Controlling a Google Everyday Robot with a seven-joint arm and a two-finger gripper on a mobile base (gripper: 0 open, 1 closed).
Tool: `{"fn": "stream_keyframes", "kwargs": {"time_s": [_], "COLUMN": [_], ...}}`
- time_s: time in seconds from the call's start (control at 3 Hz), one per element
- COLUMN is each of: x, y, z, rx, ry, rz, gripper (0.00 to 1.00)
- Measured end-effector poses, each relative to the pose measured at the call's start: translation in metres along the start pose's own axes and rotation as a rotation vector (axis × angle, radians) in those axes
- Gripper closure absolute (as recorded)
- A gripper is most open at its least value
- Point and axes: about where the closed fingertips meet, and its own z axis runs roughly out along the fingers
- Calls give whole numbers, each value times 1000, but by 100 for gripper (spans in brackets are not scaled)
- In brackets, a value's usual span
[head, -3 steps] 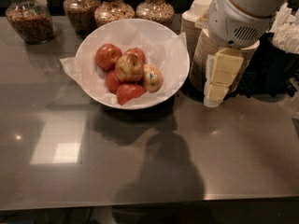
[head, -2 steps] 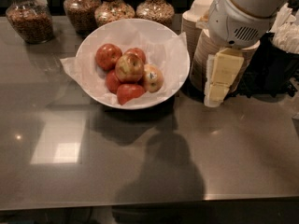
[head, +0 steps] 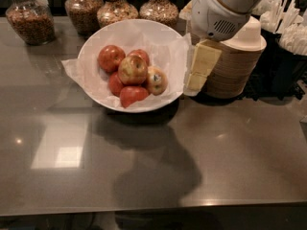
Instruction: Pick apple from white bowl
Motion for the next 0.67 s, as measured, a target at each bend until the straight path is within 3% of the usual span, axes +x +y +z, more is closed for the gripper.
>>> {"fn": "stream_keyframes", "kwargs": {"time_s": [0.33,0.67], "x": [-20,-28], "y": [-15,-20], "z": [8,16], "rx": [-6,-31], "ry": [-102,-202], "rz": [-9,4], "gripper": [0,19]}}
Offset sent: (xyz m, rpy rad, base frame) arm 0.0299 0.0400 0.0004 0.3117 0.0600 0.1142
